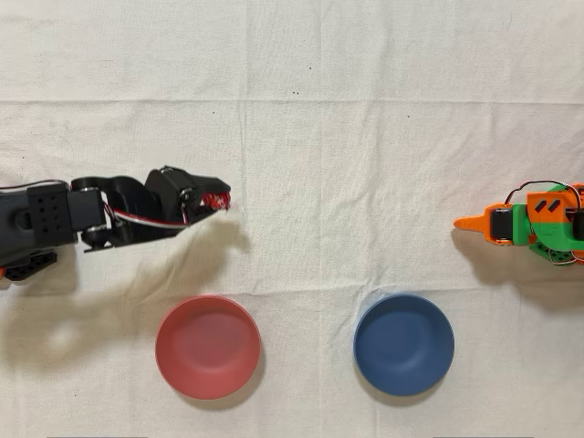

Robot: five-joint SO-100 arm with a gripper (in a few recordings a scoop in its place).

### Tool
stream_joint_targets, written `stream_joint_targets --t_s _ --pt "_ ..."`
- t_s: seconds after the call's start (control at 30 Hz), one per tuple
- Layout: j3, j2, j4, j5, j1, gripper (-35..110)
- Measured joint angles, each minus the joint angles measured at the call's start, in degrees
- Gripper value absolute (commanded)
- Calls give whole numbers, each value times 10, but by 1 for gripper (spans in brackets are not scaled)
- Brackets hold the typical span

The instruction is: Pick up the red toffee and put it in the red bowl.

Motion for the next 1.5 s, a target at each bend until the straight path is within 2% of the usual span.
stream_joint_targets --t_s 0.6,1.5 --pt "-5 68 12 -65 202 7" --pt "-43 -56 -111 -96 381 7"
